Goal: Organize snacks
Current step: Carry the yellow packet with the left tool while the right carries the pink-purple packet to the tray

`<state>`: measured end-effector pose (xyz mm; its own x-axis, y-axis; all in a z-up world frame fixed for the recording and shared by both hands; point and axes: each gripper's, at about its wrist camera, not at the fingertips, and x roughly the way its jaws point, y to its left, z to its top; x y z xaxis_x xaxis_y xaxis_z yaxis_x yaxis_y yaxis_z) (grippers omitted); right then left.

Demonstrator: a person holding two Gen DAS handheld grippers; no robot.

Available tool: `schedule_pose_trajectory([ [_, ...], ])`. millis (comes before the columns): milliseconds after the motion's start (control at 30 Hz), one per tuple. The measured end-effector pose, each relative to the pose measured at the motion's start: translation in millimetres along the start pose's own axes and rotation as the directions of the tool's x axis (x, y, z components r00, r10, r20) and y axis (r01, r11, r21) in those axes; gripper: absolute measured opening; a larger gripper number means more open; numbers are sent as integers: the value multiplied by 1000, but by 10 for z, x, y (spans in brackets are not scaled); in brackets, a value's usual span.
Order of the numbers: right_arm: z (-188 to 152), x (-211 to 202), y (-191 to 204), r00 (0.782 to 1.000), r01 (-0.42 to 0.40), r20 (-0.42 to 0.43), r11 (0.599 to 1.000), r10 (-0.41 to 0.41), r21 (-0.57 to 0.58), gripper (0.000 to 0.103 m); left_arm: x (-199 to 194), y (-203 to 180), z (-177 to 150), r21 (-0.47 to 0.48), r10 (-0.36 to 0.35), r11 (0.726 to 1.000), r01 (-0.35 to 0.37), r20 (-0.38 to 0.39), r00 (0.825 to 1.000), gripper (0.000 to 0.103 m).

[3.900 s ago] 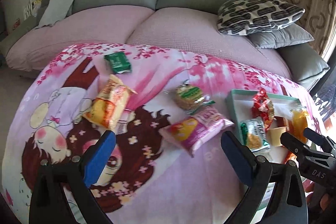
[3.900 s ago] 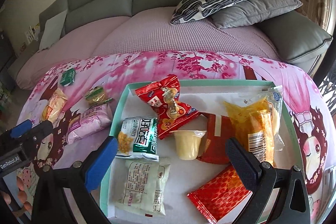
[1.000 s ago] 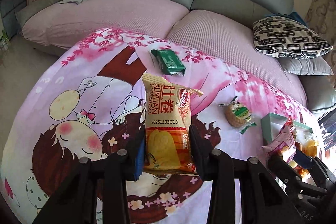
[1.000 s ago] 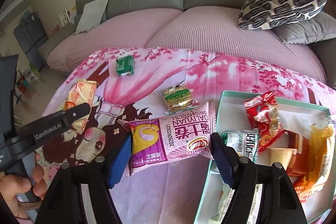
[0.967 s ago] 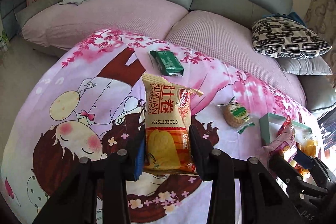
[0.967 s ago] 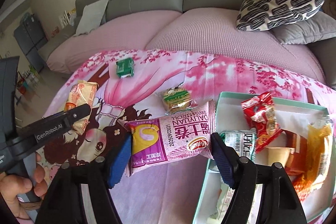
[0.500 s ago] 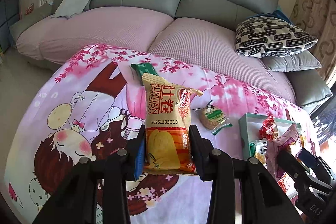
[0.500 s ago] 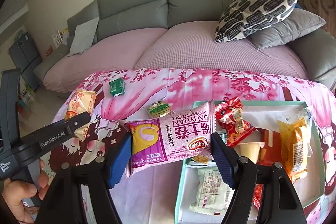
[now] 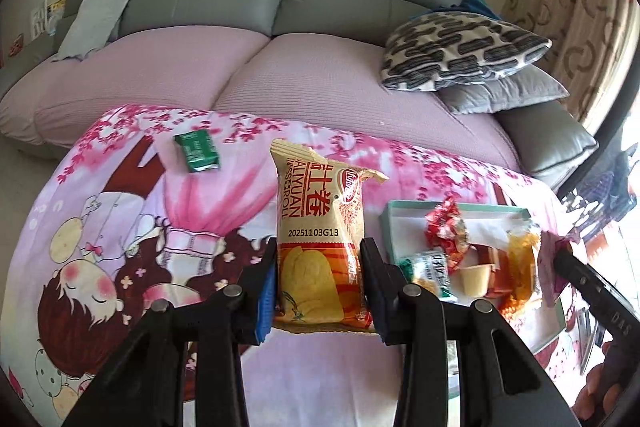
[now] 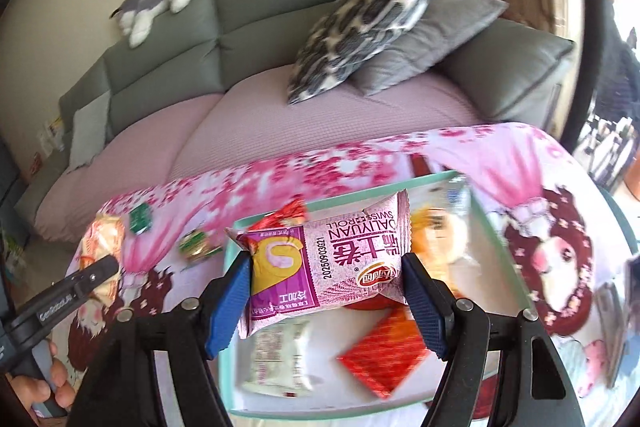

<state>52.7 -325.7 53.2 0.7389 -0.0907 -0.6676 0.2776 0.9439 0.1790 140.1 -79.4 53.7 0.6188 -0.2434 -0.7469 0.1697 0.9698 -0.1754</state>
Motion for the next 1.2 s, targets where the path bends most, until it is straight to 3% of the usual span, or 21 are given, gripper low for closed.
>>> schedule_pose_trajectory([
  [233, 12, -167, -440, 996, 91, 10, 991, -92, 97, 76, -4, -505, -65, 100, -92, 991, 94, -23, 996, 40],
  [500, -98, -136, -519, 993, 109, -47, 989, -104, 98, 76, 107, -1003, -227, 209, -134, 967, 149, -85, 987, 40],
  [800, -230, 132, -478, 983, 114, -149, 993, -107, 41, 76, 285, -1313, -432, 275, -134, 945, 174, -159, 978, 40],
  [1200, -345, 384, -491, 964, 117, -241, 993, -111, 12, 76, 493, -1378, -569, 289, -99, 944, 160, -214, 972, 40],
])
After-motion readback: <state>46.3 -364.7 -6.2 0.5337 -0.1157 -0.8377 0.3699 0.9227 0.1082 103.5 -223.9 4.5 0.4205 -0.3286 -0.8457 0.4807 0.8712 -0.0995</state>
